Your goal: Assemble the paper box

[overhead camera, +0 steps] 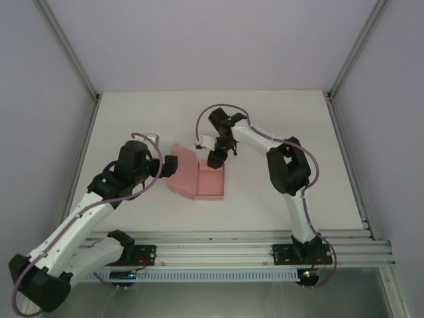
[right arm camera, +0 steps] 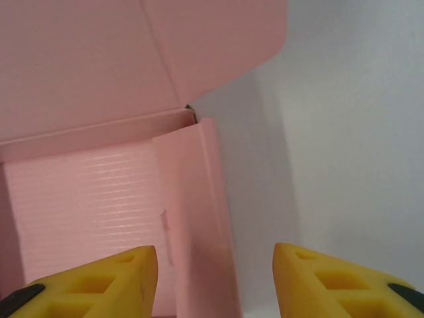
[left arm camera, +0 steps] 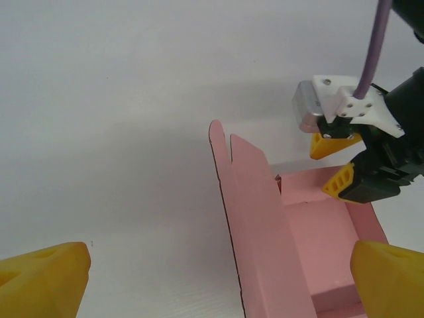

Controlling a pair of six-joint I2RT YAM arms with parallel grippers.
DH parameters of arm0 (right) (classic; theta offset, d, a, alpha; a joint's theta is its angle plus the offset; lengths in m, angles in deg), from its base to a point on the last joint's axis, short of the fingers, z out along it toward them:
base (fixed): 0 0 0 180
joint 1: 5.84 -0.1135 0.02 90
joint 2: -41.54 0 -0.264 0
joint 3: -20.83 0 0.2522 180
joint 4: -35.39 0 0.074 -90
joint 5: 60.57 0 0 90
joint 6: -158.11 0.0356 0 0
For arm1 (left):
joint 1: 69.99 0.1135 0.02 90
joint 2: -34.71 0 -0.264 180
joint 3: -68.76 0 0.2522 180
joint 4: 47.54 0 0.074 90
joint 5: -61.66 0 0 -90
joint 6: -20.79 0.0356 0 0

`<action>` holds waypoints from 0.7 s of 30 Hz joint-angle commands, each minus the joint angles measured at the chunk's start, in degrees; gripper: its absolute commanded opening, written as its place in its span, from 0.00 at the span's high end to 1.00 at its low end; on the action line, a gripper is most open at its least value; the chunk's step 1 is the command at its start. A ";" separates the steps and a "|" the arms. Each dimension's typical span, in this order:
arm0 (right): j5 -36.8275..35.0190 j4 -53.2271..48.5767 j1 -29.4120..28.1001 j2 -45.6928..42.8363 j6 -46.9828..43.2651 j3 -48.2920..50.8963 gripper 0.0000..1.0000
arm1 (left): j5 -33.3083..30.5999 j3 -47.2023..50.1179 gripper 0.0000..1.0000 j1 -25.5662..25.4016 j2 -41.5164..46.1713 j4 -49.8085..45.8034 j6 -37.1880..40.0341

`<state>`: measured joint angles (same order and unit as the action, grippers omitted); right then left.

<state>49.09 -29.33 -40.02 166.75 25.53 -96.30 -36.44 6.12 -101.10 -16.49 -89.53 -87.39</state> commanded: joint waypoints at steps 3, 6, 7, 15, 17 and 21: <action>-1.82 -4.73 -0.05 3.32 -2.19 -2.97 0.56 | 1.00 0.76 0.00 0.36 -0.29 1.07 -1.34; -2.21 -4.19 -0.09 4.30 -1.92 -3.13 0.59 | 1.37 0.55 0.01 0.42 -1.09 1.23 -1.34; -2.87 -3.86 -0.04 4.83 -1.73 -3.27 0.66 | 1.33 0.52 0.00 0.42 -1.27 1.21 -1.29; -7.75 9.28 -0.45 1.34 5.16 4.59 1.00 | -0.57 0.45 0.00 0.60 -0.52 0.98 -2.57; -7.62 15.93 0.06 -3.48 8.92 10.11 1.00 | -1.69 0.47 0.00 0.91 0.61 1.05 -3.54; -0.62 31.33 3.57 -17.61 20.61 22.03 1.00 | -4.16 1.10 0.00 5.27 3.05 1.18 -8.30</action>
<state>44.80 -10.86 -39.23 158.64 35.97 -79.30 -37.88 6.60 -98.54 -15.77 -89.44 -91.25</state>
